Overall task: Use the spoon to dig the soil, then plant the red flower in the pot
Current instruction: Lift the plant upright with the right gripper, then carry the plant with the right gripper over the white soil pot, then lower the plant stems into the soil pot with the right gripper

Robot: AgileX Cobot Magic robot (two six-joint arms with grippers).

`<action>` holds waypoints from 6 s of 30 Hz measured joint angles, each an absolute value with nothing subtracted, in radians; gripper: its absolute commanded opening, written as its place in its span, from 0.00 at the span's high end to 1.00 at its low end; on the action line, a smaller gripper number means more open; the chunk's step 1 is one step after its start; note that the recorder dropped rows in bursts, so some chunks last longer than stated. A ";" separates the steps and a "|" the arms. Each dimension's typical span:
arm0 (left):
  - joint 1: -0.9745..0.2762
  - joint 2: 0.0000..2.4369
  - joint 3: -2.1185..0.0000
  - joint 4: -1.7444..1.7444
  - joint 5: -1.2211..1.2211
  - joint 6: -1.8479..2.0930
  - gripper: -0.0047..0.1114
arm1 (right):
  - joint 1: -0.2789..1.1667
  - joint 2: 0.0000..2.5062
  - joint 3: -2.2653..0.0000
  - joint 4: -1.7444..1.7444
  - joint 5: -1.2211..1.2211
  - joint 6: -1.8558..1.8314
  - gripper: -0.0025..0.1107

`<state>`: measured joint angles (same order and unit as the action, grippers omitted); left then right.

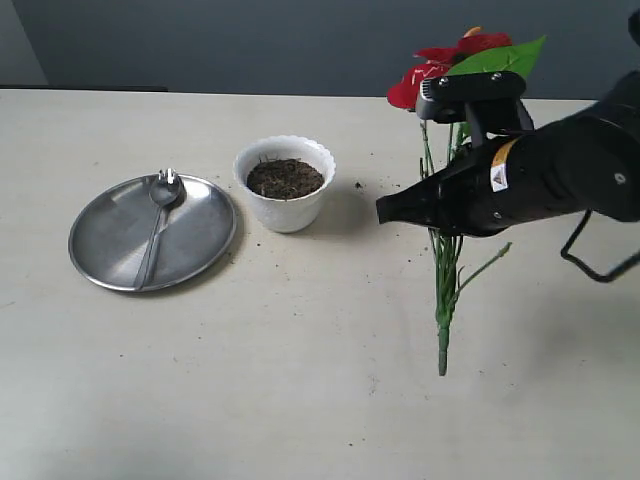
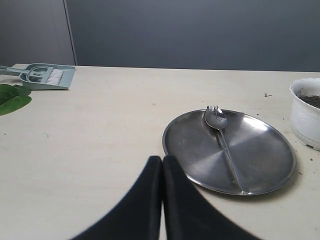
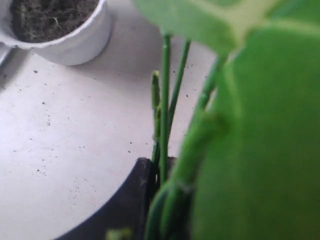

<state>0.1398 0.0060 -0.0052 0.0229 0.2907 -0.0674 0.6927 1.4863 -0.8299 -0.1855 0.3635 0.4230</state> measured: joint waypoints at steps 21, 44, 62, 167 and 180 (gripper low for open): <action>0.140 0.006 -0.005 0.023 0.291 -0.067 0.96 | 0.521 1.396 -0.717 -0.383 -0.127 0.334 0.98; 0.140 0.006 -0.005 0.023 0.291 -0.067 0.96 | 0.494 1.649 -0.832 -0.395 -0.623 0.139 0.98; 0.140 0.006 -0.005 0.023 0.291 -0.067 0.96 | 0.494 1.807 -1.098 -0.614 -0.651 0.253 0.98; 0.140 0.006 -0.005 0.023 0.291 -0.067 0.96 | 0.443 2.348 -1.814 -1.470 -1.084 1.024 0.98; 0.140 0.006 -0.005 0.023 0.291 -0.067 0.96 | 0.443 2.365 -1.816 -1.448 -1.074 0.985 0.98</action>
<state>0.1398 0.0060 -0.0052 0.0229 0.2907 -0.0674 0.4435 2.3650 -1.8158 -1.4476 -1.0744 0.9852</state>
